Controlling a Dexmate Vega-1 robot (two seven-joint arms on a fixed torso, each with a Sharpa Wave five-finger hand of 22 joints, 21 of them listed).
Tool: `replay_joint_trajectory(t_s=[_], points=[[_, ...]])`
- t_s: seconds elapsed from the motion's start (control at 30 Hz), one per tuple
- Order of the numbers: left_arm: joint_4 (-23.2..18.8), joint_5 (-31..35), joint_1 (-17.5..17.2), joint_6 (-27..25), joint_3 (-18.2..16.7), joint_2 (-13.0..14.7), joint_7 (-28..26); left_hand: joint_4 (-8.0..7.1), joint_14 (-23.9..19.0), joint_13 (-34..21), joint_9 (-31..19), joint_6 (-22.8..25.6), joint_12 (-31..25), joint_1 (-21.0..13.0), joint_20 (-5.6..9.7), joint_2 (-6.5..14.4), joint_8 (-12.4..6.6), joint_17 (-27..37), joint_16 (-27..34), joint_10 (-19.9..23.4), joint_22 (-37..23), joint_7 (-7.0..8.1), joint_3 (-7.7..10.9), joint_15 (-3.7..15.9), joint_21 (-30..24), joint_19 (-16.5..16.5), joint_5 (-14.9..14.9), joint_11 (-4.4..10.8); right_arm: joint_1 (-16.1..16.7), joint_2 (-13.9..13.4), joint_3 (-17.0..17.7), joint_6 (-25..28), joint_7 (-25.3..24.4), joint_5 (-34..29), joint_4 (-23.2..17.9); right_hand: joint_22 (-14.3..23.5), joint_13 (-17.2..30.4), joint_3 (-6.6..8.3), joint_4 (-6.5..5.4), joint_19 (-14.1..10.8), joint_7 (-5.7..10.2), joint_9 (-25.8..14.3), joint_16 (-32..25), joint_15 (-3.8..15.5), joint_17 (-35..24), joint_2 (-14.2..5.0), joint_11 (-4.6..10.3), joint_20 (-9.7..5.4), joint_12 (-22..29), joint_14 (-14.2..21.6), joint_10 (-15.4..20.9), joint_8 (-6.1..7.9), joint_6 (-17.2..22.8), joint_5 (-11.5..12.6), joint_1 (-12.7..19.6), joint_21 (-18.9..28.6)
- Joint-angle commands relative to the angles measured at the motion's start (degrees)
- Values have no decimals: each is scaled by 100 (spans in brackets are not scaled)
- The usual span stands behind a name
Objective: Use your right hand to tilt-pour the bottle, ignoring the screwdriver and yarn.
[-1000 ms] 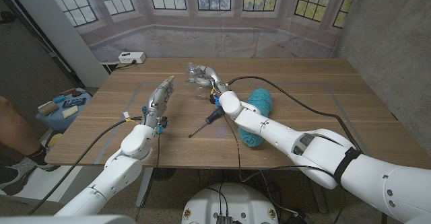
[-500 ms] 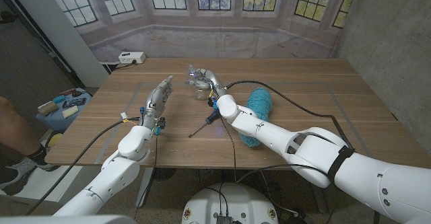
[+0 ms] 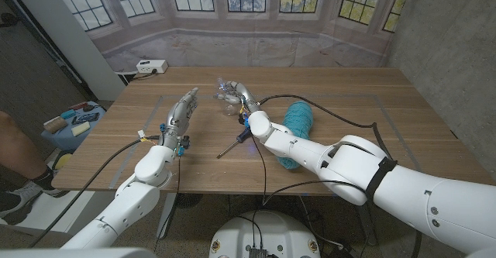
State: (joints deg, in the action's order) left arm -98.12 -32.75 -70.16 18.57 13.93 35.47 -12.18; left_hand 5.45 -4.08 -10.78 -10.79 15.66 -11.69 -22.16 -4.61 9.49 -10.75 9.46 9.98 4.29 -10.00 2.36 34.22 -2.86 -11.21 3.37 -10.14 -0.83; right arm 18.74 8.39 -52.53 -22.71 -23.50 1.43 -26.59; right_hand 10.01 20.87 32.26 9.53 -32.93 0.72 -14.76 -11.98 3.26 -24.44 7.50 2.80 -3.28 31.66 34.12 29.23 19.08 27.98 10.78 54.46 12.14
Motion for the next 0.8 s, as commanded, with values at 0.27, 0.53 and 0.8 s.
replay_joint_trajectory(t_s=[0.27, 0.53, 0.8], points=[[70, -11, 114, -40, 45, -15, 81, 9, -11, -11, -29, 17, -6, 3, -39, 14, -16, 11, 13, 28, -13, 16, 27, -22, -7, -3, -15, -59, -104, -17, -144, -255, 171, 170, 250, 19, -44, 9, -53, 95, 70, -19, 124, 534, 114, -70, -116, -58, -181, -210, -251, -55, -79, 6, 34, -37], [70, 7, 132, -37, 75, -39, 68, 11, -9, -11, -29, 18, -9, 5, -40, 9, -16, 11, 14, 35, -13, 27, 21, -20, -7, -4, -14, -90, -88, -123, -142, -371, 412, 159, 133, 20, -101, -60, -93, 269, -12, 0, 185, 367, 241, 42, -288, -5, -402, -567, -562, -210, -449, -7, -182, -94], [71, 26, 157, -43, 106, -69, 44, 10, -5, -11, -29, 38, -6, 10, -38, 5, -24, 12, 14, 30, -13, 29, 16, -22, -7, -6, -13, -98, -100, -182, -125, -440, 585, 147, 77, 20, -116, -97, -109, 408, -82, -6, 184, 274, 322, 98, -374, 45, -535, -781, -767, -289, -657, -4, -338, -121]])
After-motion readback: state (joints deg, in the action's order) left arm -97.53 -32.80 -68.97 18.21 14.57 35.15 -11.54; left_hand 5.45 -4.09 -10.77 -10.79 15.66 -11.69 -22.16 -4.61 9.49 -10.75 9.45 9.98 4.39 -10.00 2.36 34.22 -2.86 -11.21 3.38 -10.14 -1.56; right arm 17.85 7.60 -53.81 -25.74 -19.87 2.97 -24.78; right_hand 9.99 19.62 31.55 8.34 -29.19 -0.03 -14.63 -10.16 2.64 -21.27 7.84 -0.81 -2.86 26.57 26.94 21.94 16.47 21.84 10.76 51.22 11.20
